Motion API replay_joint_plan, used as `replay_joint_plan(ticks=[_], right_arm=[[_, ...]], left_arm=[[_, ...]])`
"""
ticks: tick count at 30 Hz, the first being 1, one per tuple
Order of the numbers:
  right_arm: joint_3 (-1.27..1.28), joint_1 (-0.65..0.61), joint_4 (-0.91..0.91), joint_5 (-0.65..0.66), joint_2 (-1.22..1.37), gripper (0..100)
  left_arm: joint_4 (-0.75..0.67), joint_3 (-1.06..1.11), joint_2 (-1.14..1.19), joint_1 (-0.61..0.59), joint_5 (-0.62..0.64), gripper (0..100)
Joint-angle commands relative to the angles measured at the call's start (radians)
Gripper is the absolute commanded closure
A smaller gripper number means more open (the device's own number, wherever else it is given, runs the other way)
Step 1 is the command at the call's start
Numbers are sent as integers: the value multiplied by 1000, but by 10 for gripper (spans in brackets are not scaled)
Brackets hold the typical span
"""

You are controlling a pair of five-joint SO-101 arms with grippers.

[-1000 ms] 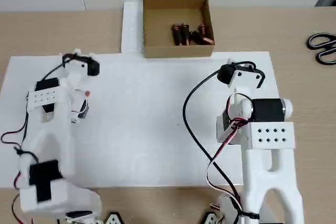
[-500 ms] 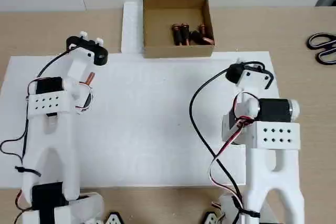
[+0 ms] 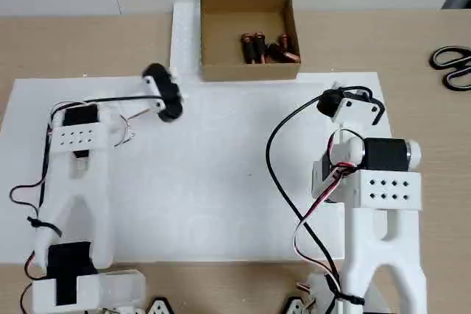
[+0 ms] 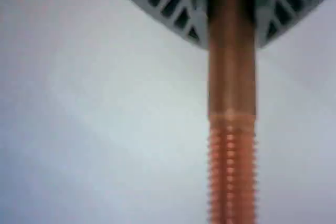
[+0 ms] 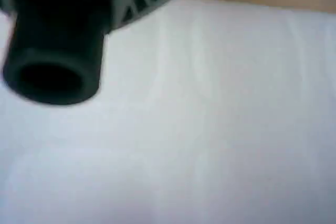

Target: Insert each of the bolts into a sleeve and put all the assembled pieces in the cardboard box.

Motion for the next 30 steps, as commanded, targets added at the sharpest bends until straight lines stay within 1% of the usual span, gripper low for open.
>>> replay_joint_plan(ticks=[1,4,8,14,17,23,27,30], right_arm=[[-3,18,-7,9,-19,996],[-3,68,-7,12,-19,996],[-3,143,-1,40,-19,996],[-3,188,-1,63,-22,996],[-3,188,-1,63,-21,996],[-3,188,-7,63,-19,996],[-3,188,-7,63,-18,996],[-3,188,-7,63,-18,996]], left_arm=[[-31,-19,2,43,-130,994],[-35,24,2,77,-196,994],[-54,93,3,100,-219,994],[-279,243,3,95,-288,994],[-339,282,2,98,-310,994],[-347,289,0,100,-302,994],[-347,289,-6,101,-229,991],[-347,277,-8,98,-190,940]])
